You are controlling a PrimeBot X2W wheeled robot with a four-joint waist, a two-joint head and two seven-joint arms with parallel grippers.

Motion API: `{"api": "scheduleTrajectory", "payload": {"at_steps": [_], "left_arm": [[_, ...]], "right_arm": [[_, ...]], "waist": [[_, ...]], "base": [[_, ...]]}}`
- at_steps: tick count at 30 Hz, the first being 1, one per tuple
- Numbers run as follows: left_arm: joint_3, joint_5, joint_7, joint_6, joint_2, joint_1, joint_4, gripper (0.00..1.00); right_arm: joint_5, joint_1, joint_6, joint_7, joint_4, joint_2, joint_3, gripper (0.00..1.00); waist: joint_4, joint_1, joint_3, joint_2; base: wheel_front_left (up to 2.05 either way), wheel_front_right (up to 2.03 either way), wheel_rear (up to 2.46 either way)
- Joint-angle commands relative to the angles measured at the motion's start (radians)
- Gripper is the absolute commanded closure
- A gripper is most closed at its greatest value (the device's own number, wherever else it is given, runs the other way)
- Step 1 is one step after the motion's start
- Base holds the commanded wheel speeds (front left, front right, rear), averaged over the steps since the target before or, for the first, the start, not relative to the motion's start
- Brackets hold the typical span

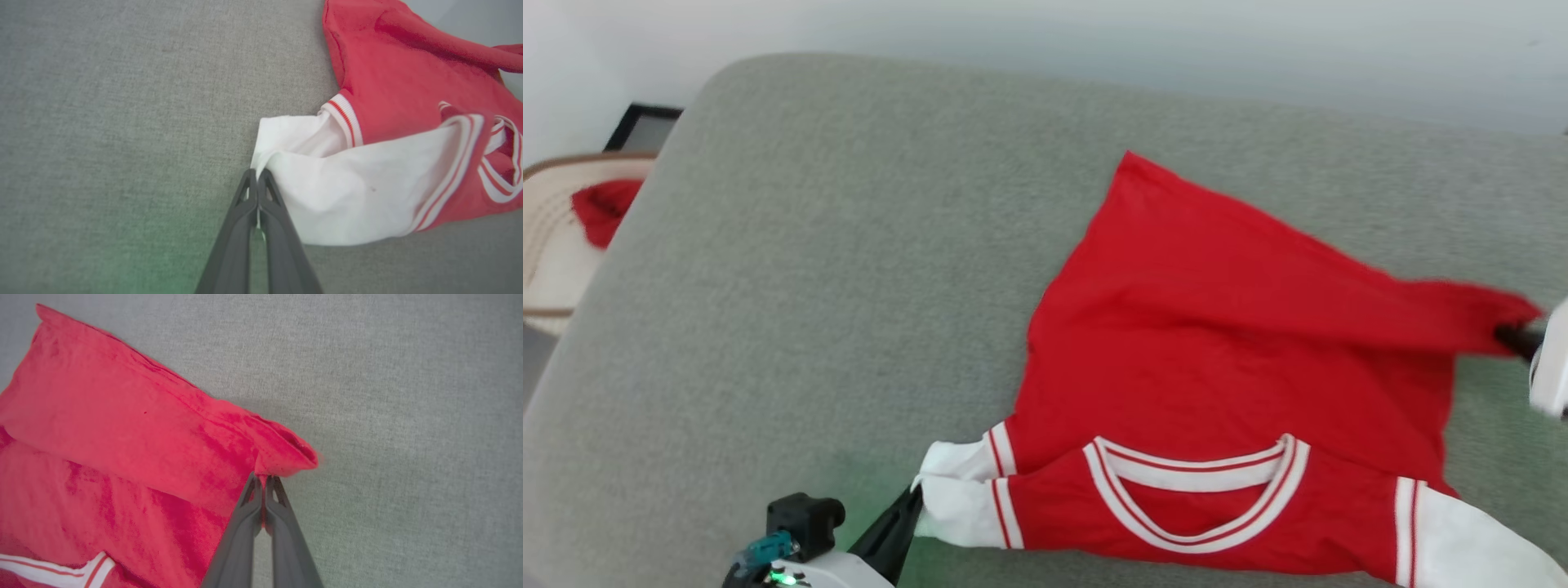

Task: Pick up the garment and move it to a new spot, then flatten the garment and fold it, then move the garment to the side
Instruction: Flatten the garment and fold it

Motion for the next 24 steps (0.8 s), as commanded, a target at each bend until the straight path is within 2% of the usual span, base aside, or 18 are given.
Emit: {"api": "scheduleTrajectory", "payload": {"at_steps": [1, 6, 11, 19, 20, 22, 23, 24], "left_arm": [[0.005, -0.006, 0.002, 0.008, 0.008, 0.013, -0.008, 1.0], [0.004, -0.007, 0.006, 0.019, 0.023, 0.028, -0.03, 1.0], [0.009, -0.008, 0.013, 0.033, 0.042, 0.045, -0.052, 1.0], [0.013, -0.014, 0.023, 0.046, 0.06, 0.05, -0.081, 1.0], [0.012, -0.013, 0.022, 0.048, 0.059, 0.05, -0.084, 1.0], [0.011, -0.014, 0.025, 0.052, 0.059, 0.052, -0.086, 1.0], [0.01, -0.015, 0.026, 0.053, 0.059, 0.052, -0.087, 1.0], [0.01, -0.015, 0.027, 0.053, 0.059, 0.053, -0.088, 1.0]], "right_arm": [[0.015, 0.058, 0.003, 0.006, -0.043, -0.002, -0.007, 1.0], [0.04, 0.242, 0.002, 0.013, -0.166, 0.034, -0.075, 1.0], [0.032, 0.396, 0.002, 0.018, -0.255, 0.104, -0.145, 1.0], [0.008, 0.476, 0.002, -0.034, -0.301, 0.167, -0.173, 1.0], [0.005, 0.472, 0.002, -0.051, -0.303, 0.173, -0.179, 0.96], [-0.001, 0.468, 0.002, -0.068, -0.298, 0.184, -0.175, 0.2], [-0.005, 0.47, 0.002, -0.071, -0.298, 0.185, -0.17, 0.0], [-0.006, 0.47, 0.002, -0.074, -0.298, 0.187, -0.172, 0.0]], "waist": [[-0.056, 0.0, -0.046, -0.0001], [-0.093, 0.0, -0.073, -0.0001], [-0.127, 0.0, -0.09, -0.0001], [-0.164, 0.0, -0.091, -0.0001], [-0.167, 0.0, -0.092, -0.0001], [-0.172, 0.0, -0.094, -0.0001], [-0.173, 0.0, -0.096, -0.0001], [-0.174, 0.0, -0.099, -0.0001]], "base": [[0.0, 0.0, 0.0], [0.0, 0.0, 0.0], [0.0, 0.0, 0.0], [0.0, 0.0, 0.0], [0.0, 0.0, 0.0], [0.0, 0.0, 0.0], [0.0, 0.0, 0.0], [0.0, 0.0, 0.0]]}}
